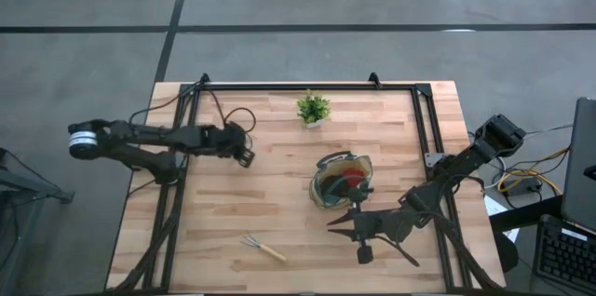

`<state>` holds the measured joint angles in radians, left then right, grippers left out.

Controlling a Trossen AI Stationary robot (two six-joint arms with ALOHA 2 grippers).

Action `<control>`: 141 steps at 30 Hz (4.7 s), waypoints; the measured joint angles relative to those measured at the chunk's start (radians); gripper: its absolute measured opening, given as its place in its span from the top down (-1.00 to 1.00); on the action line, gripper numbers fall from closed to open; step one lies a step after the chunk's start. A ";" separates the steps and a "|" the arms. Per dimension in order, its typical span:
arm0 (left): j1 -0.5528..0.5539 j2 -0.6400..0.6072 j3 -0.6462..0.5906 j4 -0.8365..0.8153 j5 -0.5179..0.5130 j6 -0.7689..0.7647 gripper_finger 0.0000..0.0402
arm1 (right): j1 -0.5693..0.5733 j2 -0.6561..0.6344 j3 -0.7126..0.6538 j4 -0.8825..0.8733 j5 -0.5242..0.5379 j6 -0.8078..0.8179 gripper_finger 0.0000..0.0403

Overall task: Pick & Place Garden tools in Gardening bag
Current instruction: Put the top hand rake into the side pocket of the gardening bag

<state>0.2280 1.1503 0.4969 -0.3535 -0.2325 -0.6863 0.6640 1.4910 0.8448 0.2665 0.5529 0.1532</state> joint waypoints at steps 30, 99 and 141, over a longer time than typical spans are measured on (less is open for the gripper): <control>-0.546 0.404 0.150 1.455 0.072 0.217 0.63 | 0.005 0.000 0.023 0.245 0.314 -0.622 0.74; -0.616 0.570 0.330 1.434 0.151 0.193 0.56 | 0.005 -0.001 0.064 0.234 0.328 -0.733 0.96; -0.618 0.570 0.340 1.384 0.153 0.181 0.61 | -0.038 -0.001 0.064 0.150 0.257 -0.680 0.94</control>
<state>-0.3901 1.7203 0.8371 1.0301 -0.0799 -0.5056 0.6262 1.4902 0.9092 0.4161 0.8104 -0.5271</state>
